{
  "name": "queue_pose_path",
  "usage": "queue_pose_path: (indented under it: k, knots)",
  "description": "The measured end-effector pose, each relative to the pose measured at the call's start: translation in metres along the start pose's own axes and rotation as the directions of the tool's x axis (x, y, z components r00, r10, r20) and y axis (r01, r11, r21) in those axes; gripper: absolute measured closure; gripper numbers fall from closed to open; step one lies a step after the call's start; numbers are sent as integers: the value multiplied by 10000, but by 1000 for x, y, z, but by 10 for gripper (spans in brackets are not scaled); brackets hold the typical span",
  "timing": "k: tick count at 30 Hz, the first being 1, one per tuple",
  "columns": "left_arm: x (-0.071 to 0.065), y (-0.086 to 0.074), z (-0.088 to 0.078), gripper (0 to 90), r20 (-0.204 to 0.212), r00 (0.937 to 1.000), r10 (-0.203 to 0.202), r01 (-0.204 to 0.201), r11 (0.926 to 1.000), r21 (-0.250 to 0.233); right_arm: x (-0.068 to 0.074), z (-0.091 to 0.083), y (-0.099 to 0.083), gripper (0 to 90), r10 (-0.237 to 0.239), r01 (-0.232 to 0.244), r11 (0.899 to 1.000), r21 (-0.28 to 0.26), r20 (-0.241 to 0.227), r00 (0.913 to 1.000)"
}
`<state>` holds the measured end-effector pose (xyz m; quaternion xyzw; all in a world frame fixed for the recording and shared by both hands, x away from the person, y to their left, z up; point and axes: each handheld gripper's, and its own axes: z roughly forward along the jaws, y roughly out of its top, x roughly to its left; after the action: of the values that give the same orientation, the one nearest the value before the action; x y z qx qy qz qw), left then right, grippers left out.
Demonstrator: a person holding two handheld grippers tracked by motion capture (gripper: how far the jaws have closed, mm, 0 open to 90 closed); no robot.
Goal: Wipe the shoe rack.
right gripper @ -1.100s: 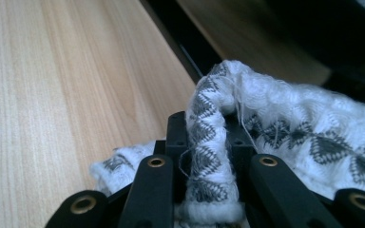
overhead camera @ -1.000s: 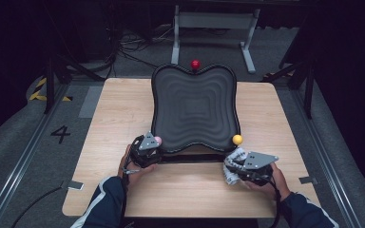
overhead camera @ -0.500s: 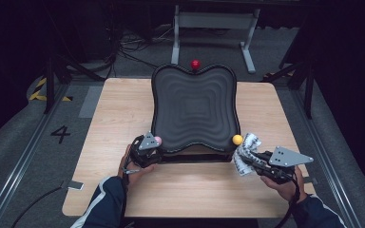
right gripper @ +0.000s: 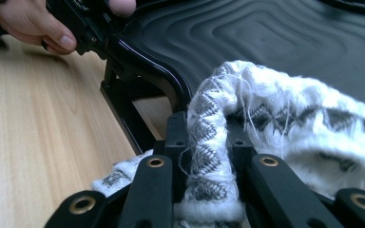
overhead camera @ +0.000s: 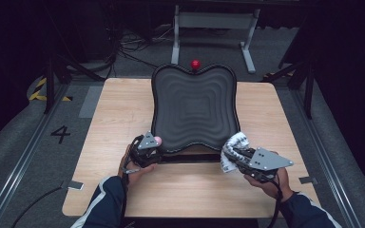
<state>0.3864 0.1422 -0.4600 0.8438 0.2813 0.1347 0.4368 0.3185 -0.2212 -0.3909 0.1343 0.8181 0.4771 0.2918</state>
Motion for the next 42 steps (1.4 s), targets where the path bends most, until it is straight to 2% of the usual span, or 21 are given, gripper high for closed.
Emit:
queue_pose_path:
  k: [3, 4, 6, 13, 15, 16, 20, 23, 26, 29, 37, 42]
  knots:
    - [0, 0, 0, 754, -35, 10000, 92, -92, 10000, 3, 2, 13, 8, 776, -198, 199, 9997, 166, -106, 9997]
    - [-1, 0, 1, 754, 49, 10000, -2, 2, 10000, 23, 3, 16, 10, 777, -237, 239, 9995, 208, -92, 9997]
    - [-2, 1, 1, 754, 91, 9999, 81, -81, 10000, 49, 3, 26, 18, 777, -323, 322, 9987, 389, 7, 9995]
    - [-3, 1, 2, 755, 162, 9998, 85, -85, 10000, 29, 3, 55, 33, 775, -323, 308, 9966, 762, 181, 9993]
    - [-2, 1, 3, 755, 233, 9997, 32, -32, 10000, 10, 3, 60, 35, 774, -456, 421, 9949, 916, 372, 9983]
    - [-2, 1, 2, 755, 241, 9997, 45, -46, 10000, 19, 1, 62, 36, 773, -321, 286, 9947, 983, 342, 9989]
    - [-2, 1, 2, 756, 295, 9995, 87, -89, 9999, 46, -4, 59, 38, 774, -285, 210, 9891, 1461, 488, 9984]
    - [-2, 1, 3, 755, 319, 9994, 99, -100, 9999, 27, -11, 53, 35, 783, -360, 149, 9822, 1875, 1096, 9933]
    - [-2, 1, 2, 755, 308, 9995, 118, -120, 9999, 63, -22, 49, 25, 790, 16, -331, 9704, 2391, 1310, 9914]
    - [-2, 1, 3, 755, 303, 9995, 128, -130, 9999, 45, -29, 43, 19, 795, 415, -699, 9666, 2466, 1185, 9921]
    - [-5, 1, 2, 754, 350, 9991, 244, -246, 9997, 70, -31, 36, 14, 820, 548, -771, 9593, 2717, 887, 9945]
    - [-10, 2, 4, 754, 314, 9988, 375, -377, 9993, 56, -32, 29, 13, 826, 974, -1115, 9521, 2847, 630, 9932]
